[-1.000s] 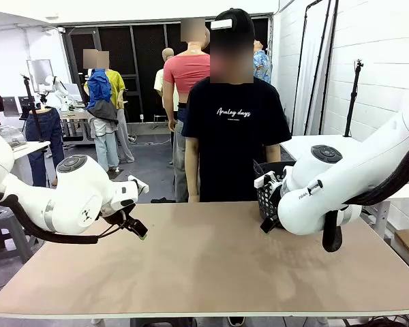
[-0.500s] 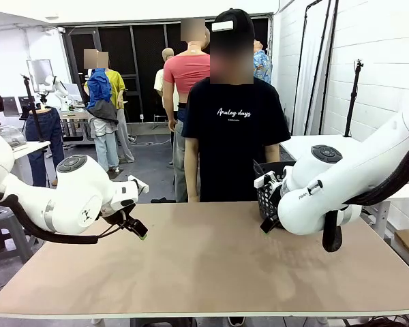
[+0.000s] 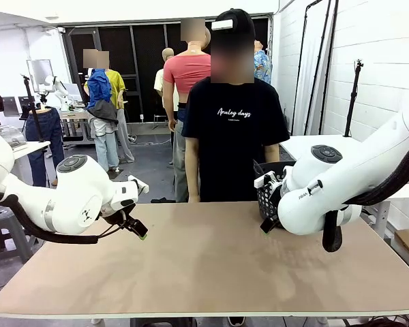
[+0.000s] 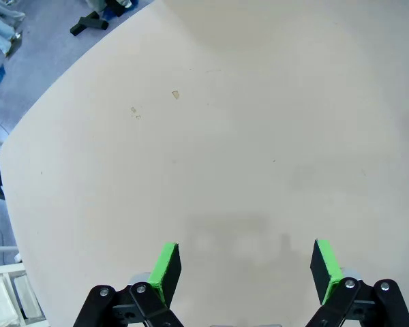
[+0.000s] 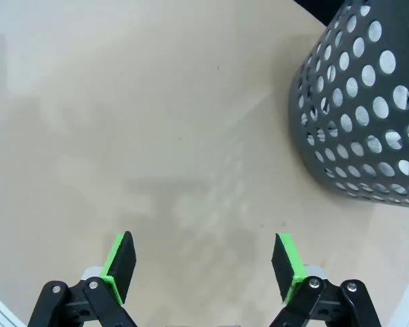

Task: Fold the training pants.
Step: Grab both ends of the Training pants handed by a person.

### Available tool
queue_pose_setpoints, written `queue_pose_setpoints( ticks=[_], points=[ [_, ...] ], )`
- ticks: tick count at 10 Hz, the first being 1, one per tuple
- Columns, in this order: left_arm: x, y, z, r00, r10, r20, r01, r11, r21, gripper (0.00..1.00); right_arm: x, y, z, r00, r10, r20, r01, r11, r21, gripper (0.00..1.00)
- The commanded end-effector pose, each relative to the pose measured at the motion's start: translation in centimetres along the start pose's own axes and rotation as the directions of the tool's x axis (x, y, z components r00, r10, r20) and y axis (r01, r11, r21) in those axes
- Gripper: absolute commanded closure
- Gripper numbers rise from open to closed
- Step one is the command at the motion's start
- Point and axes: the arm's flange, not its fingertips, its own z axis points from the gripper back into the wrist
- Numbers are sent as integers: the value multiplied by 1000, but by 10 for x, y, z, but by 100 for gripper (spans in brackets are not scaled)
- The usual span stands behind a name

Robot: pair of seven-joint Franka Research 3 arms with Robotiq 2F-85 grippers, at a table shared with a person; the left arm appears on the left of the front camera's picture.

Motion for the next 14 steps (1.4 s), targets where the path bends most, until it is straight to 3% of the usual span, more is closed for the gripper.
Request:
queue_pose_setpoints(
  ticks=[1, 5, 9, 14],
  points=[
    [0, 0, 0, 1000, 0, 0, 0, 1000, 0, 0, 0, 0, 0, 1000, 0, 0, 0, 1000, 0, 0],
    [10, -10, 69, 1000, -17, -14, 17, 999, 40, 0, 8, 0, 70, 997, -13, 72, 16, 998, -53, 0],
    [12, -25, 143, 996, -4, 93, 1, 999, 36, 0, 0, 6, 131, 992, 24, 120, -20, 999, -34, 0],
    [12, -49, 192, 997, 14, 70, -13, 1000, -14, 0, -12, 12, 171, 991, 68, 112, -65, 998, -25, 0]
  ],
)
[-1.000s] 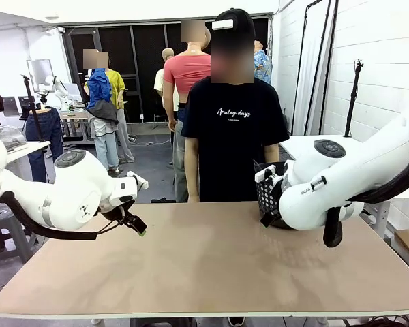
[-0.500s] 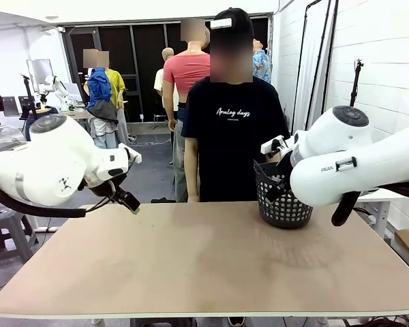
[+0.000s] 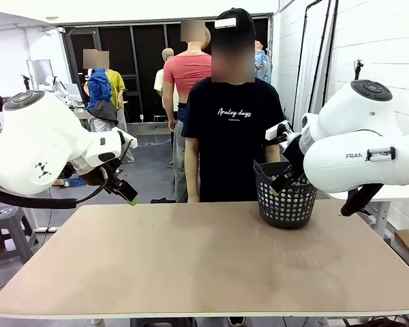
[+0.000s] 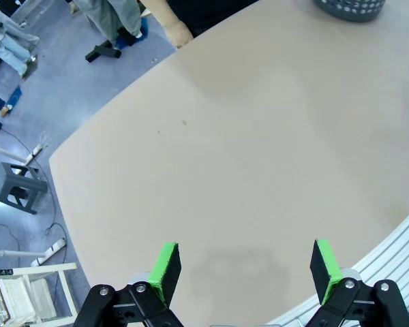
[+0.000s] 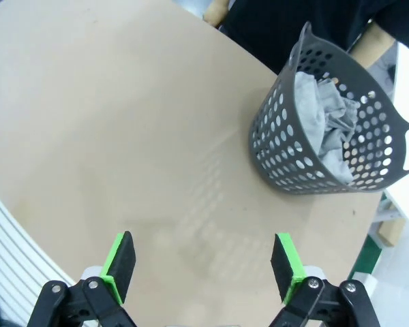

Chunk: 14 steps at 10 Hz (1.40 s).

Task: Fold the training pants.
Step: Grab both ends of the Training pants handed by a person.

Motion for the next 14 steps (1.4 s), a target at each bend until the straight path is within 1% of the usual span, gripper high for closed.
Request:
queue_pose_setpoints(
  ticks=[1, 2, 3, 4, 14],
  points=[
    [-3, -5, 7, 999, 39, -18, -39, 999, -18, 0, -32, 6, 1, 999, 33, 3, -33, 999, 25, 0],
    [-3, -10, 11, 999, 46, -20, -46, 999, -16, 0, -35, 7, 4, 999, 45, -10, -45, 999, 28, 0],
    [-1, -6, 10, 997, 72, -27, -72, 997, 5, 0, -34, 8, 1, 999, 44, -16, -44, 998, 44, 0],
    [-3, -3, 6, 1000, 11, -14, -11, 1000, -13, 0, -2, 0, 7, 1000, 13, -4, -13, 1000, 10, 0],
    [-3, -3, 6, 1000, 11, -14, -11, 1000, -13, 0, -2, 0, 7, 1000, 13, -4, -13, 1000, 10, 0]
  ],
)
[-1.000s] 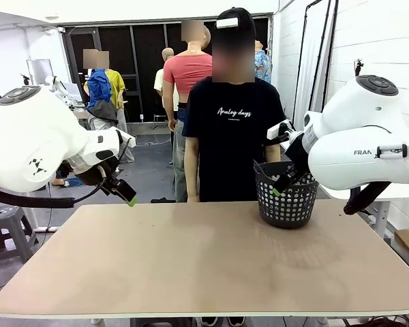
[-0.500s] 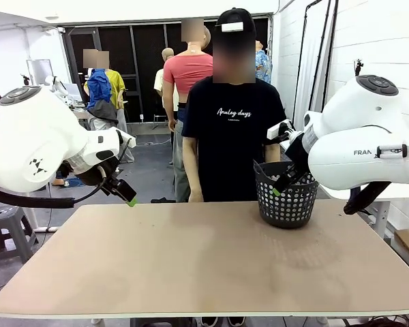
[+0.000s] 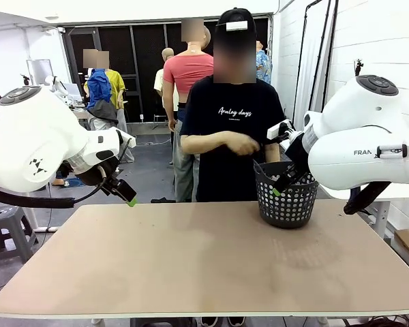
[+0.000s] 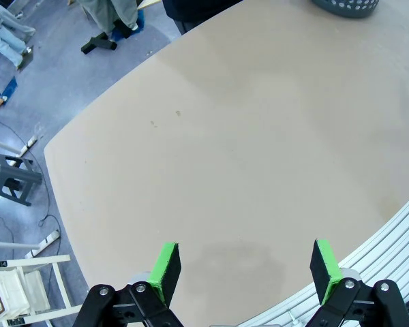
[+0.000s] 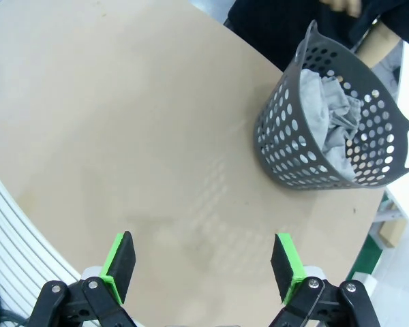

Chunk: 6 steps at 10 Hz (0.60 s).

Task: Fold the training pants.
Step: Grab both ends of the Training pants handed by a person.

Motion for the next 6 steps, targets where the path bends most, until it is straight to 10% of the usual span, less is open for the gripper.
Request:
queue_pose_setpoints(
  ticks=[1, 6],
  points=[
    [0, 1, -2, 1000, -12, 5, 12, 1000, -2, 0, 1, -1, 0, 1000, -3, 6, 3, 1000, -7, 0],
    [0, 1, -2, 1000, -12, 5, 12, 1000, -2, 0, 1, -1, 0, 1000, -3, 6, 3, 1000, -7, 0]
  ],
)
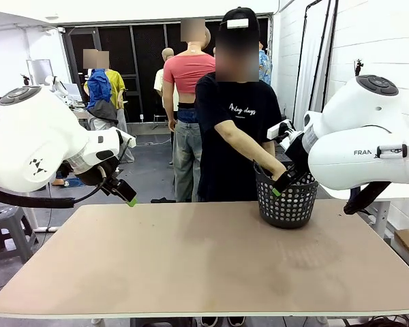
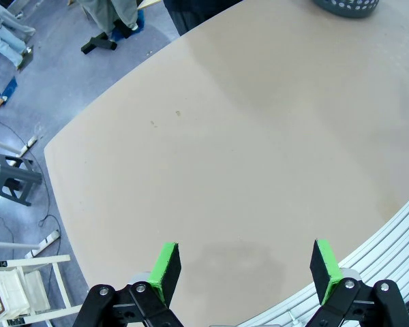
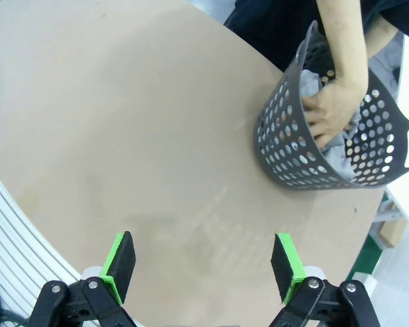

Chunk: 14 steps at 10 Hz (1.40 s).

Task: Fold the training pants.
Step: Grab both ends of the Training pants handed by a person.

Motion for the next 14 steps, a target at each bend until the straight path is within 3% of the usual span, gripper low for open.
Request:
queue_pose_setpoints(
  ticks=[1, 14],
  points=[
    [0, 1, -2, 1000, -12, 5, 12, 1000, -2, 0, 1, -1, 0, 1000, -3, 6, 3, 1000, -7, 0],
    [0, 1, -2, 1000, -12, 5, 12, 1000, -2, 0, 1, -1, 0, 1000, -3, 6, 3, 1000, -7, 0]
  ],
)
